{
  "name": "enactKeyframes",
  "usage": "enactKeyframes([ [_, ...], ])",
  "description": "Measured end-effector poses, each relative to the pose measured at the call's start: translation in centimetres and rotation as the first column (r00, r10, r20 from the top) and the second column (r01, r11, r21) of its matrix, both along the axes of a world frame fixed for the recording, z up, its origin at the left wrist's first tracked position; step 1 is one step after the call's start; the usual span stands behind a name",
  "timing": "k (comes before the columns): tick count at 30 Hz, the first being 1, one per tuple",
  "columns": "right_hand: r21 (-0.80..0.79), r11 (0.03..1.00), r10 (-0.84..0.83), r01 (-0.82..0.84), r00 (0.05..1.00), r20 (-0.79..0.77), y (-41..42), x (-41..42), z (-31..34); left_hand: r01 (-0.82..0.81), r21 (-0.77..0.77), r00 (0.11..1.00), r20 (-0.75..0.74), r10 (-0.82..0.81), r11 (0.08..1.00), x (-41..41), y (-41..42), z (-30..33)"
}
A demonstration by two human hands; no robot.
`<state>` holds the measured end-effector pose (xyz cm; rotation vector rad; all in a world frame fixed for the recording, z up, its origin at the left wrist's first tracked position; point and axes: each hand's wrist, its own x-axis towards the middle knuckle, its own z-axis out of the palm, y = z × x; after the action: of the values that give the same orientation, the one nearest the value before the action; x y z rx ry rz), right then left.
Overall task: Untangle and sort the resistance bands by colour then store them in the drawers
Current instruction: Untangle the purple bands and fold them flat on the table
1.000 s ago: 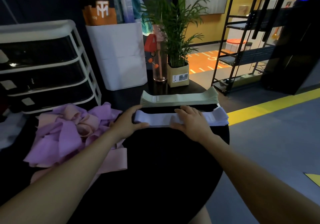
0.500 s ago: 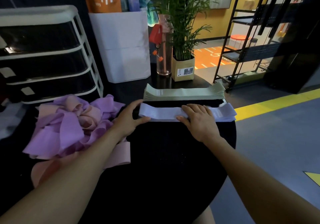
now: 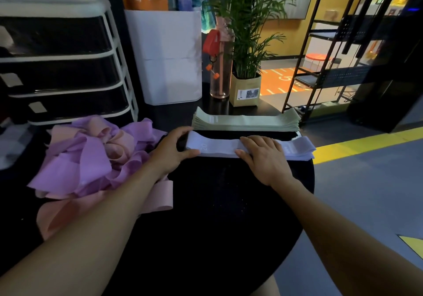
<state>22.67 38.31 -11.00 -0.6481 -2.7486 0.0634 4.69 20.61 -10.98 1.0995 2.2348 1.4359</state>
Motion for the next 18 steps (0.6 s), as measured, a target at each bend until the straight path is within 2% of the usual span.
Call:
enactKeyframes([
  [5,-0.015,1.000,-0.001,0.002,0.999,0.046,0.3,0.0,0.1,-0.002,0.018,1.000,0.012,0.002,1.000,0.0,0.2,-0.2],
  [10,-0.027,0.996,0.093,-0.090,0.985,0.144,-0.1,-0.9,0.7,-0.002,0.034,1.000,0.007,0.002,0.999,-0.1,0.2,-0.2],
  [18,-0.041,0.997,0.074,-0.069,0.990,0.123,-0.3,-0.6,0.5,-0.010,0.041,1.000,0.011,0.010,0.999,-0.2,0.2,-0.2],
])
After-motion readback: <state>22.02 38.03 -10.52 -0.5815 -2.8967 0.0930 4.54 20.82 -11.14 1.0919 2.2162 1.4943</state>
